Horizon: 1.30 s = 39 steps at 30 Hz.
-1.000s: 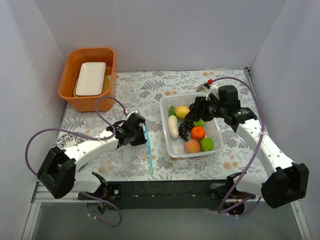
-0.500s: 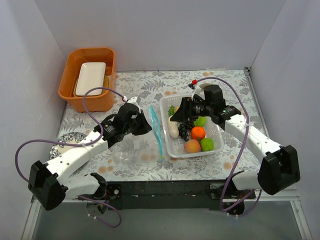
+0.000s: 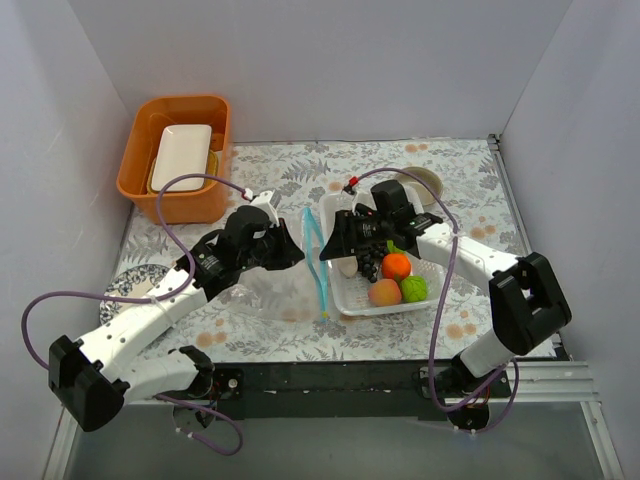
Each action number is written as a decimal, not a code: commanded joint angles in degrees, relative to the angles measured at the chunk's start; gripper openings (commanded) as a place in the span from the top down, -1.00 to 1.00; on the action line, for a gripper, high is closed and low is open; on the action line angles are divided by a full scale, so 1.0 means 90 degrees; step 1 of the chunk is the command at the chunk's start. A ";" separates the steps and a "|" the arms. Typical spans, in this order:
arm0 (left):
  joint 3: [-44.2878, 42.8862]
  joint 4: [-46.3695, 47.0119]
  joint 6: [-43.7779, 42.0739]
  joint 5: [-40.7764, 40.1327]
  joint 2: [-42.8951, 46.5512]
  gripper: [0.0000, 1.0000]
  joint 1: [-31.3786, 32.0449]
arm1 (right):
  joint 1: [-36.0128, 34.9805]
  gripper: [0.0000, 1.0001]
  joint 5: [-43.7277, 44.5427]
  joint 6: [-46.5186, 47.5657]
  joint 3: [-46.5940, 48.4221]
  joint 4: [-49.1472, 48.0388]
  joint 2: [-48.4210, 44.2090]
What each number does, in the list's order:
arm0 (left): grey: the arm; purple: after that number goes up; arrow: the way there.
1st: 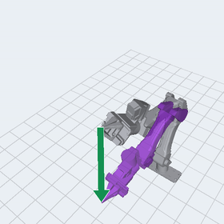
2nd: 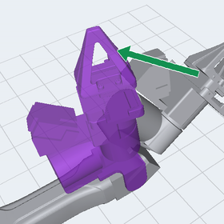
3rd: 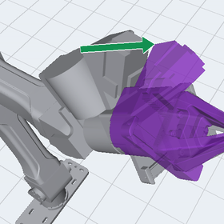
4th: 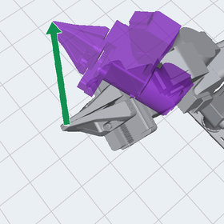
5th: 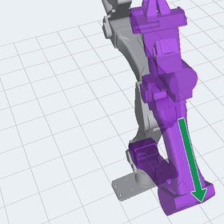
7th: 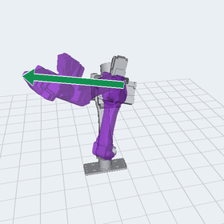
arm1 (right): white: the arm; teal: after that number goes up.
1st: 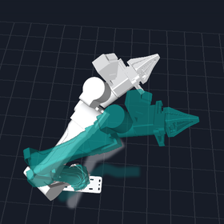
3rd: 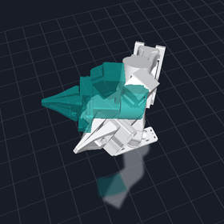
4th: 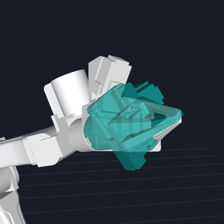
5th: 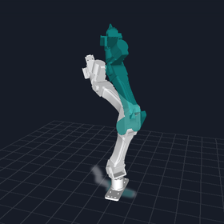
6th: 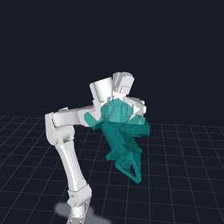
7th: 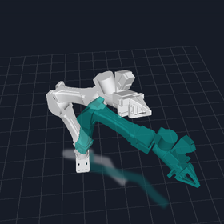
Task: Place the food in the zip-top bag and seal the zipper
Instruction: Open the zipper of the food storage bag.
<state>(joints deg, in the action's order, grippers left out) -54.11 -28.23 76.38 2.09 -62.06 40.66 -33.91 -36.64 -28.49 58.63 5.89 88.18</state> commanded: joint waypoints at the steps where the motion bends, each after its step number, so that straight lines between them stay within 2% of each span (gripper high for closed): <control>1: -0.0082 0.0051 -0.0127 0.0080 0.0050 1.00 -0.0007 | -0.0226 -0.23 -0.0109 -0.0038 0.0341 -0.0420 0.0056; 4: -0.0033 0.0109 -0.0088 0.0071 0.0070 1.00 -0.0007 | -0.0314 -0.15 -0.0079 -0.0086 0.0341 -0.0546 0.0065; 5: -0.0033 0.0119 -0.0088 0.0080 0.0079 1.00 -0.0007 | -0.0343 -0.04 -0.0021 -0.0106 0.0331 -0.0547 0.0065; 6: -0.0033 0.0119 -0.0107 0.0061 0.0079 1.00 -0.0007 | -0.0363 0.23 0.0038 -0.0116 0.0321 -0.0566 0.0065; 8: -0.0052 0.0080 -0.0117 0.0012 0.0050 1.00 -0.0016 | -0.0412 0.65 0.0116 -0.0125 0.0273 -0.0596 0.0065; 9: -0.0072 0.0060 -0.0108 -0.0055 0.0040 1.00 -0.0007 | -0.0402 0.96 0.0107 -0.0183 0.0253 -0.0596 0.0075; 10: -0.0111 -0.0046 0.0028 -0.0153 0.0021 1.00 -0.0007 | -0.0402 0.97 0.0087 -0.0232 0.0224 -0.0867 0.0085; 11: -0.0160 -0.0115 0.0155 -0.0347 0.0011 0.74 -0.0016 | -0.0402 0.97 0.0087 -0.0291 0.0224 -0.0889 0.0094; 12: -0.0218 -0.0135 0.0233 -0.0436 0.0021 0.34 -0.0026 | -0.0402 0.97 0.0164 -0.0427 0.0195 -0.0957 0.0056; 13: -0.0248 -0.0106 0.0253 -0.0466 0.0050 0.10 -0.0045 | -0.0421 0.97 0.0243 -0.0796 0.0117 -0.1102 0.0007; 15: -0.0345 -0.0125 0.0322 -0.0592 0.0070 -0.07 -0.0046 | -0.0451 0.97 0.0477 -0.1227 -0.0176 -0.1639 -0.0148; 18: -0.0433 -0.0174 0.0448 -0.0847 0.0079 -0.33 -0.0046 | -0.0616 0.97 0.1189 -0.1560 -0.0148 -0.1505 -0.0247; 24: -0.0463 0.0206 0.0810 -0.0447 -0.0135 -0.42 -0.0036 | -0.0929 0.97 0.2204 -0.2234 -0.0050 -0.1300 -0.0267; 28: -0.0356 0.0177 0.0762 -0.0505 -0.0282 -0.41 -0.0026 | -0.1007 0.97 0.2567 -0.2596 -0.0060 -0.1319 -0.0286; 31: -0.0160 0.0071 0.0636 -0.0836 -0.0155 -0.37 -0.0016 | -0.0998 0.97 0.2782 -0.2635 0.0067 -0.1037 -0.0247; 34: -0.0111 -0.0329 0.0518 -0.1539 -0.0077 -0.36 0.0042 | -0.0998 0.97 0.2802 -0.2645 0.0155 -0.0987 -0.0198; 39: 0.0025 -0.0282 0.0449 -0.1756 0.0011 -0.33 0.0042 | -0.1007 0.97 0.2675 -0.2655 0.0263 -0.0928 -0.0081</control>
<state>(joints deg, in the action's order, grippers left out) -55.02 -29.58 81.67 -9.37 -64.10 40.75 -42.85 -13.32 -51.46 57.63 -2.57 87.59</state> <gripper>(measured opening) 0.670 0.031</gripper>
